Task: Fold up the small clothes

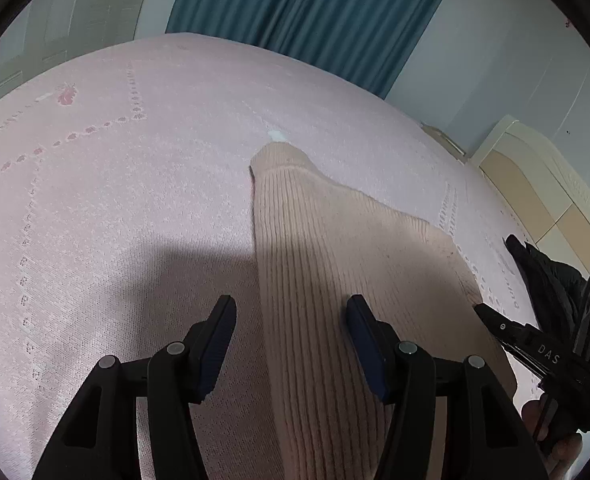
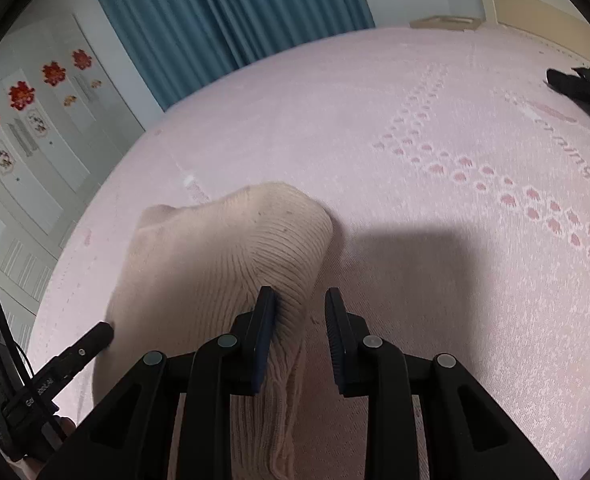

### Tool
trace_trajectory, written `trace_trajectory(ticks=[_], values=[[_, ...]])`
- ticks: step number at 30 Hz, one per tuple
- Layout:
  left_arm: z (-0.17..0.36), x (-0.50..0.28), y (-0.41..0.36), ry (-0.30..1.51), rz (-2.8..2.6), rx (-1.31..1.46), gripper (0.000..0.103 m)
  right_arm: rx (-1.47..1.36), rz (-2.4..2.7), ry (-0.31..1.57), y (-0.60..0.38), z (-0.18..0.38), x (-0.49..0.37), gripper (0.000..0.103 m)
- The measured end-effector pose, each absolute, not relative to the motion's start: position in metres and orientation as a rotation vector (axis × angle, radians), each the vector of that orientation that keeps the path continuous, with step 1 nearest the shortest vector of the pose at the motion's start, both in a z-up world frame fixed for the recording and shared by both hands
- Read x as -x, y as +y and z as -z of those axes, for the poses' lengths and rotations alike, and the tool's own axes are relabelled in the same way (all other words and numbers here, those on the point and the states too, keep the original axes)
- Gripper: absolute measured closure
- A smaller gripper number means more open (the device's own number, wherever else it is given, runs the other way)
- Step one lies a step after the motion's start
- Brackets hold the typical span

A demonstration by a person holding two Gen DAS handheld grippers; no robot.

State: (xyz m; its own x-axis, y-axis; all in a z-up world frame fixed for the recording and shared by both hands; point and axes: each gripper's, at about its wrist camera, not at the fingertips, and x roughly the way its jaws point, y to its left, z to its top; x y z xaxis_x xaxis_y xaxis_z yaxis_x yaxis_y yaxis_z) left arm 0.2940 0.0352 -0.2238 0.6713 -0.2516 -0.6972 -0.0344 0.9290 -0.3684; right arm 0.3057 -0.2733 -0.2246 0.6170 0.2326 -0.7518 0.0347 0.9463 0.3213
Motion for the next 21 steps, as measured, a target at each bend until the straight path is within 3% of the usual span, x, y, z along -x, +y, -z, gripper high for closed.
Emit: trace_trajectory(ticks=[21], values=[[0.223,-0.294,0.054,0.817,0.101,0.455,0.048,-0.398,-0.238,0.954,-0.277,0.223,-0.295,0.075]])
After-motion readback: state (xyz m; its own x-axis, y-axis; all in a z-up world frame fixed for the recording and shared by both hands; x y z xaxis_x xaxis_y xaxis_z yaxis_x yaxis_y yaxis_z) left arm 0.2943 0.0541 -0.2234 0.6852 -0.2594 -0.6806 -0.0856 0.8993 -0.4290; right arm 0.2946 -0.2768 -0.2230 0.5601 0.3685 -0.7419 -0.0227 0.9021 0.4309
